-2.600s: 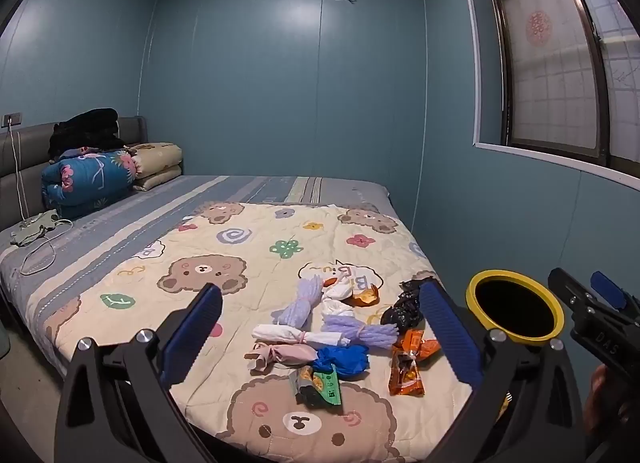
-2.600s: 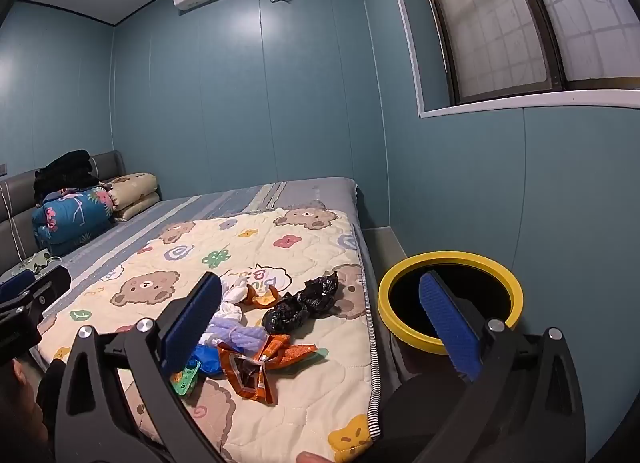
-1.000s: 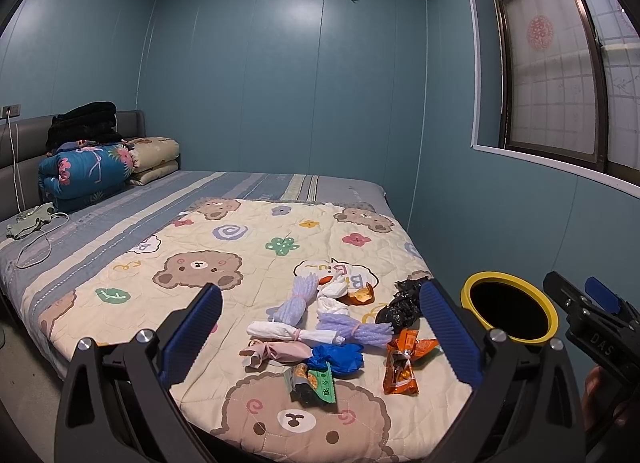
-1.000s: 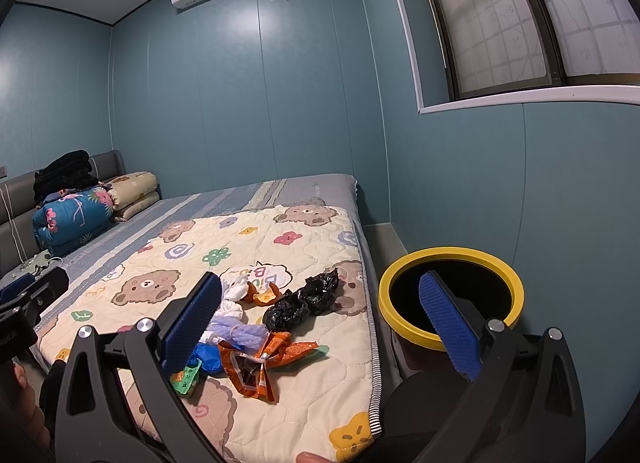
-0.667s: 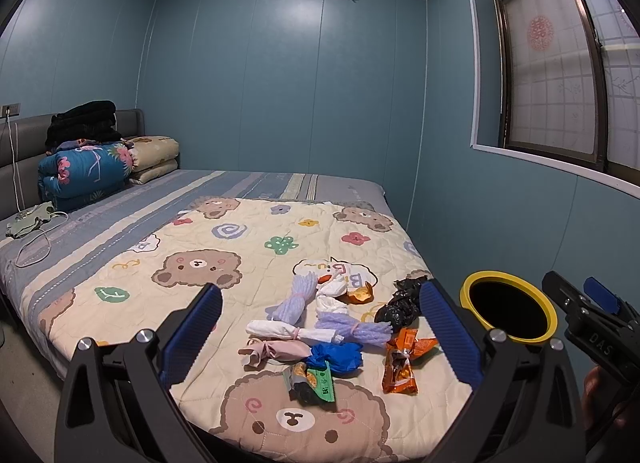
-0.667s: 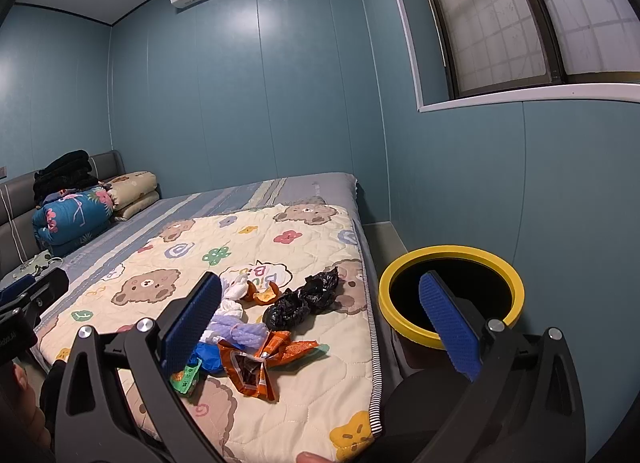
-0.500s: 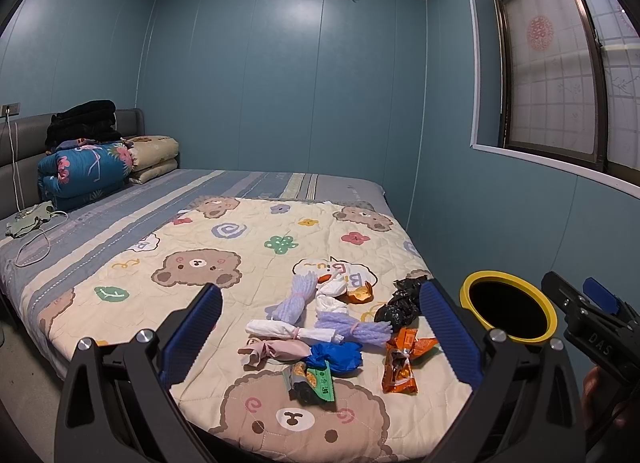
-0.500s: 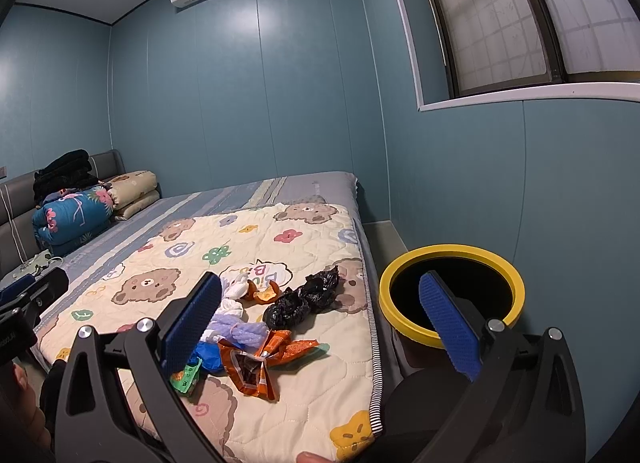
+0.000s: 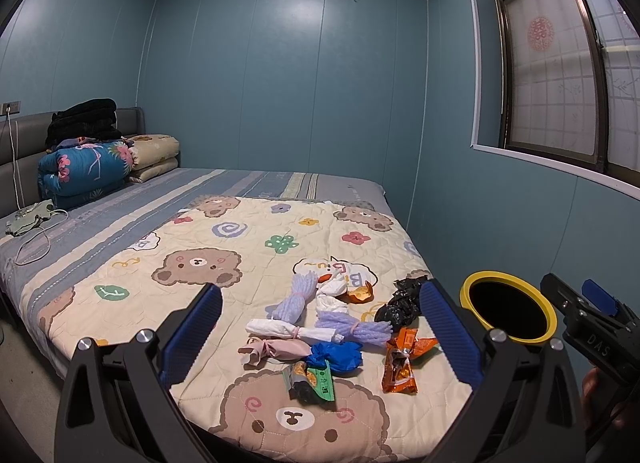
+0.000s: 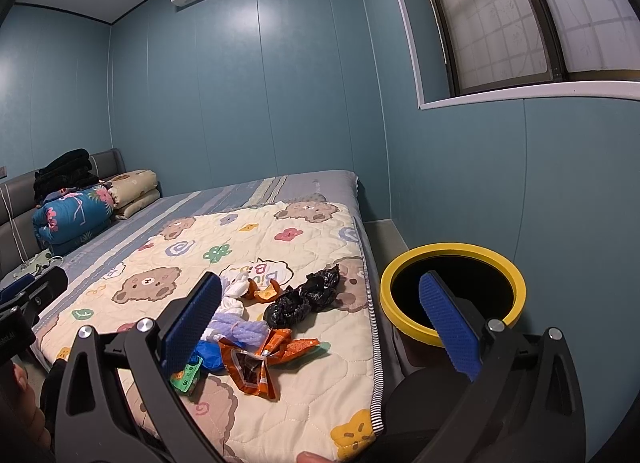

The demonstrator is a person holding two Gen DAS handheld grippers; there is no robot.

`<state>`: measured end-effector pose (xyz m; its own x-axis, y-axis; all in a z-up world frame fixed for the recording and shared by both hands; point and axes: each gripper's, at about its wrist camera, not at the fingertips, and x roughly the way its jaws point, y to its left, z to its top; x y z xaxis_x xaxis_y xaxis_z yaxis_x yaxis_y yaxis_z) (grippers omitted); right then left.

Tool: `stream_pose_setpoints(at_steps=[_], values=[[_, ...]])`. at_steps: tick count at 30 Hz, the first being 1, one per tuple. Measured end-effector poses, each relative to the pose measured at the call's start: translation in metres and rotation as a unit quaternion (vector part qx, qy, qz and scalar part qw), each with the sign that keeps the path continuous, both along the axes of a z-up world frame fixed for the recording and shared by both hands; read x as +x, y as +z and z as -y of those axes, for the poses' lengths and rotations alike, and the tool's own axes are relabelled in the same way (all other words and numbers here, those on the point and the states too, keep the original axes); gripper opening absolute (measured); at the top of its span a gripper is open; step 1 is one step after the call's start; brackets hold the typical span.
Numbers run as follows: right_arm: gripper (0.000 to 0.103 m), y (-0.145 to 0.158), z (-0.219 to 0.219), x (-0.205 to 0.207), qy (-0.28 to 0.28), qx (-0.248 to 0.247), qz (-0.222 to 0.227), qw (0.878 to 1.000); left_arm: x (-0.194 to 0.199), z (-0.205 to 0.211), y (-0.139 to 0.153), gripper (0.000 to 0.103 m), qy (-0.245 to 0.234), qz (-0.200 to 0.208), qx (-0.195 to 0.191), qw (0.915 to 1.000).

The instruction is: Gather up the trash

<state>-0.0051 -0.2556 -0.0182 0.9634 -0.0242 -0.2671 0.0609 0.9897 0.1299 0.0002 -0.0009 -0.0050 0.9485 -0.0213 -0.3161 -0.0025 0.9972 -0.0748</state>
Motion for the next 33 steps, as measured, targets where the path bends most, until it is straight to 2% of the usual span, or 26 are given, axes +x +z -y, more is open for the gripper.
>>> stream_pose_setpoints(at_steps=[23,31,33], values=[[0.095,-0.007,0.001,0.011,0.013,0.007,-0.019,1.000,0.004,-0.005,-0.002,0.096,0.007,-0.009,-0.005,0.9999],[0.095,-0.018,0.004,0.034,0.045,0.021,-0.059,0.997,0.026,-0.018,-0.015,0.096,0.023,-0.046,-0.023,0.9984],[0.095,-0.021,0.005,0.040,0.059,0.028,-0.063,0.996,0.034,-0.020,-0.018,0.096,0.021,-0.057,-0.012,0.9981]])
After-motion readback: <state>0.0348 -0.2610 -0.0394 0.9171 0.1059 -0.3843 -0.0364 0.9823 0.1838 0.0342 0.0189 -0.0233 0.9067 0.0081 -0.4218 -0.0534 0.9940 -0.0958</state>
